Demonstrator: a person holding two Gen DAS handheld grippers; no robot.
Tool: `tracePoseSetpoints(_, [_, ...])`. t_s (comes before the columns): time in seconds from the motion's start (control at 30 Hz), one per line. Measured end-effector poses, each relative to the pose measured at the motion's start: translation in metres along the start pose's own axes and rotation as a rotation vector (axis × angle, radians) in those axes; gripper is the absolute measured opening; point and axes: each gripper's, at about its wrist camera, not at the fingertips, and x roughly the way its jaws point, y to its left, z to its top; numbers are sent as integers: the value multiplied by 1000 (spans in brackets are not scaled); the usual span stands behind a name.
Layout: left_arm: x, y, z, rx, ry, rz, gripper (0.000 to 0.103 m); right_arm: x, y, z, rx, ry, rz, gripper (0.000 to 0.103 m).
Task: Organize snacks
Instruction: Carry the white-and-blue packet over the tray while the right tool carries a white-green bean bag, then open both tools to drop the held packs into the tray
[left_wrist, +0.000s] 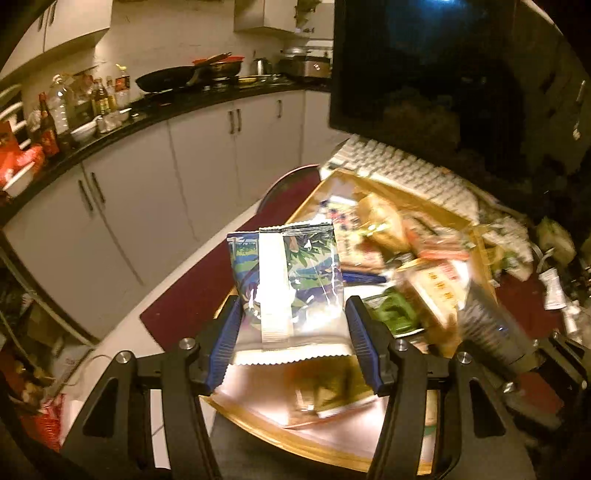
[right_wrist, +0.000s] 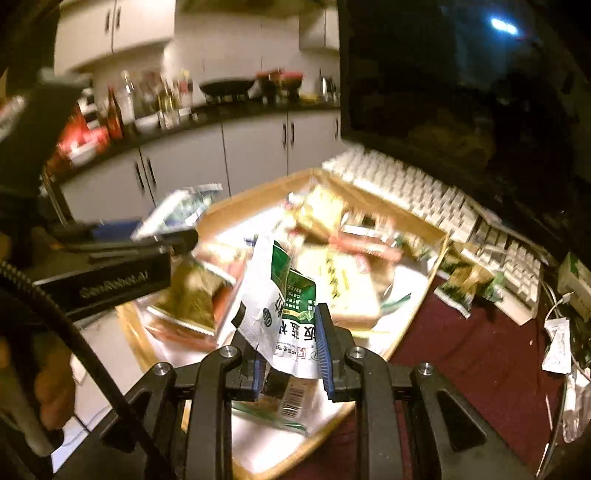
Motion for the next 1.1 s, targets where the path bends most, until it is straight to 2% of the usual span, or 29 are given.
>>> tracePoseSetpoints(0.13, [11,3,-4,-1,31,-5,60,3,-2,-6,25,-9,23,28])
tracePoseSetpoints(0.3, [12,6,-5,-26,30,-10,61,-3,-8,-7,66,-12,94,31])
tracePoseSetpoints(0.93, [13,4,-5,-12,41,-20,62,-8,2,-9,48,-30,117,34])
tracePoseSetpoints(1.0, [12,4,-6,-8,38,-17,64,-10,1,-9,51,-35,117,35])
tracePoseSetpoints(1.07, [10,3,-6,-10,29,-13,72,-11,1,-9,54,-40,121,37])
tracePoseSetpoints(1.1, [8,3,-6,-13,21,-12,72,-11,0,-9,58,-44,126,40])
